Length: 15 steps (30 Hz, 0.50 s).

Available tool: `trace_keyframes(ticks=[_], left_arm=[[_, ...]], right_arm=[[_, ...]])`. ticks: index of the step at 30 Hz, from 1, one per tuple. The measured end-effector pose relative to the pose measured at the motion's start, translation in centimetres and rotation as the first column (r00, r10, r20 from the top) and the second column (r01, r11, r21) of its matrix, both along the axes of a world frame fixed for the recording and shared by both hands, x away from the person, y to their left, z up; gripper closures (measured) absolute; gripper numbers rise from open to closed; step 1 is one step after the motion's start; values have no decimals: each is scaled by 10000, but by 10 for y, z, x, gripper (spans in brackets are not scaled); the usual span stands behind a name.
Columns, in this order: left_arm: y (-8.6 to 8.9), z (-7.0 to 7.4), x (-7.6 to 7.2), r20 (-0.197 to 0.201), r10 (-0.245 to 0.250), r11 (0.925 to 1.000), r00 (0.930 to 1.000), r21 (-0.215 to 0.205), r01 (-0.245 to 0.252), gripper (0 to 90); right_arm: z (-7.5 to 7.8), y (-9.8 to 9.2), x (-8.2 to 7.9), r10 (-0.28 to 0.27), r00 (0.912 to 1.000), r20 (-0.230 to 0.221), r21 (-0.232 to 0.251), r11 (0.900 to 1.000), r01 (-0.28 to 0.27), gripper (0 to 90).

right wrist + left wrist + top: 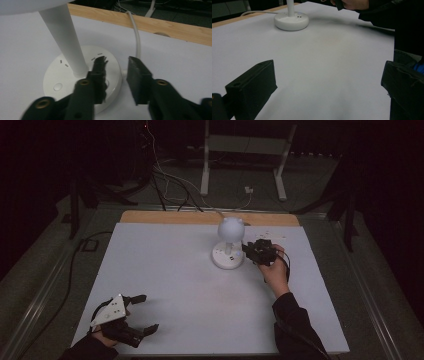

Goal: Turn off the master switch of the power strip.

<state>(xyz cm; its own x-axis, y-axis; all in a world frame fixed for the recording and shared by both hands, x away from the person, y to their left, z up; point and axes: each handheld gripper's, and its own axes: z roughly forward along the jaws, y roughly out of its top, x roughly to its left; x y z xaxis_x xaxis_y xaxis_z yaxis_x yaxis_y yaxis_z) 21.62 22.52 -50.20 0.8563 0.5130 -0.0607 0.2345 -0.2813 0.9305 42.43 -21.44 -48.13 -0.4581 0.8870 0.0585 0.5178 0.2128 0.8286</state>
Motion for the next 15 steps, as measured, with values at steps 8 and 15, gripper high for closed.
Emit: trace_keyframes(ticks=[8, 15], left_arm=[[0, 0, 0, -26, -1, 10000, 10000, -2, 1, 3], [0, 0, 0, -22, -6, 10000, 10000, -3, 6, 3]], right_arm=[[-2, 5, 1, -117, 9999, 70, -338, 9994, 119, 900], [-7, 12, 3, 238, 9997, -86, -484, 9985, -241, 900]])
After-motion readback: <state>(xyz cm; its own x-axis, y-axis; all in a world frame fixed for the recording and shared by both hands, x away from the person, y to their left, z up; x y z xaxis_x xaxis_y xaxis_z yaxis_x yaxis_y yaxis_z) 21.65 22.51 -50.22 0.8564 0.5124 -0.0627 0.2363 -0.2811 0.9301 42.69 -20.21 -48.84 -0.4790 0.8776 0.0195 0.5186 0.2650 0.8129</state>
